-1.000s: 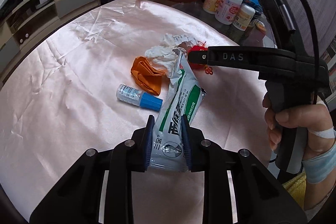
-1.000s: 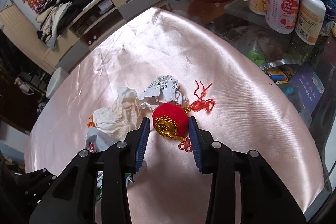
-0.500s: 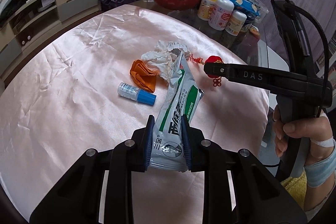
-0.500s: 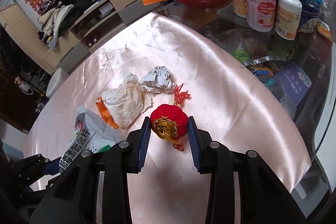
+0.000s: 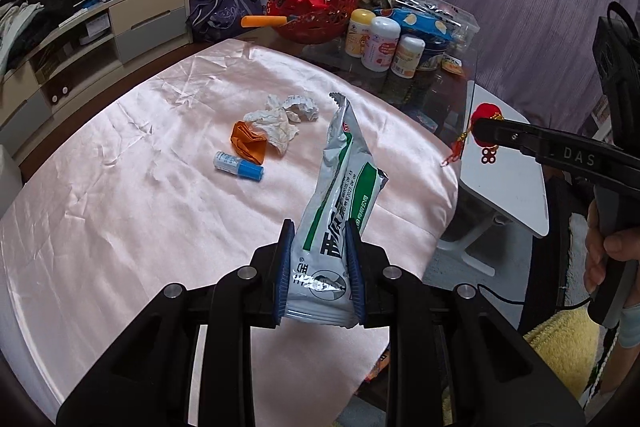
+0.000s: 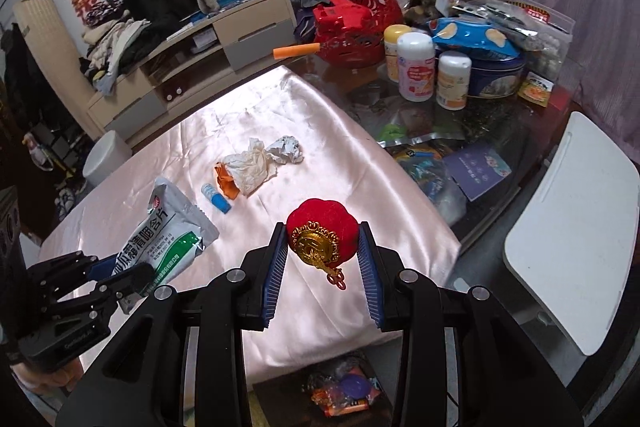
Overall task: Collect trash
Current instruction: 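Carry the packet with the left tool to the bin while the right tool carries the lantern there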
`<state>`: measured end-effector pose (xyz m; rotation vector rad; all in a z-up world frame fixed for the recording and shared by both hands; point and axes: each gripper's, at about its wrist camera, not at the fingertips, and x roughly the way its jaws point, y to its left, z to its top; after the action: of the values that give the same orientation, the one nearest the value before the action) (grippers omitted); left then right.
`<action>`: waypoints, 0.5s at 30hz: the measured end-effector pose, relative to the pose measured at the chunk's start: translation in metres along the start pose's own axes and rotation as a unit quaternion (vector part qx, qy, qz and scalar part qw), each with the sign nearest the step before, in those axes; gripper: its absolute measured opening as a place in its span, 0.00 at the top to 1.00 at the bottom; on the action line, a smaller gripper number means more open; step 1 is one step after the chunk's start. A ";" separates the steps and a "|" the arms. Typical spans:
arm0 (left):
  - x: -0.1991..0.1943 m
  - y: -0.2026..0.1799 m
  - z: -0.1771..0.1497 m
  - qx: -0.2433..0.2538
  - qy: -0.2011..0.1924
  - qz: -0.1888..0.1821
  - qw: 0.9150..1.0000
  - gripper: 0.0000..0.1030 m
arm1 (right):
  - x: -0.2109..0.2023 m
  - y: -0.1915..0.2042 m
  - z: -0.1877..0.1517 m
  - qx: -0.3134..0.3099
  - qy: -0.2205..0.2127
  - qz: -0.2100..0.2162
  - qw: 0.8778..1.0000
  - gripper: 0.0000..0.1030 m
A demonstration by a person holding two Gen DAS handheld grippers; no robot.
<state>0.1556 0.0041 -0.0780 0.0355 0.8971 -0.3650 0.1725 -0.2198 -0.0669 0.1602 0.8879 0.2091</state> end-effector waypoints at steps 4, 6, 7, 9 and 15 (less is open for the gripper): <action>-0.016 -0.017 -0.015 0.005 -0.004 -0.002 1.000 0.77 | -0.031 -0.014 -0.026 0.017 -0.006 -0.011 1.000 0.65; -0.022 -0.024 -0.026 0.009 -0.004 -0.003 1.000 0.77 | -0.044 -0.019 -0.040 0.022 -0.009 -0.019 1.000 0.65; -0.024 -0.027 -0.031 0.011 -0.004 -0.004 1.000 0.77 | -0.051 -0.022 -0.049 0.026 -0.010 -0.021 0.999 0.65; -0.026 -0.034 -0.043 0.012 -0.001 -0.007 1.000 0.77 | -0.061 -0.026 -0.065 0.032 -0.011 -0.023 0.999 0.65; -0.025 -0.051 -0.083 0.020 0.021 -0.016 0.999 0.77 | -0.072 -0.032 -0.112 0.058 0.001 -0.027 0.998 0.65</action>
<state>0.0612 -0.0215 -0.1046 0.0649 0.9323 -0.4137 0.0440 -0.2629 -0.0900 0.2444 0.9061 0.1077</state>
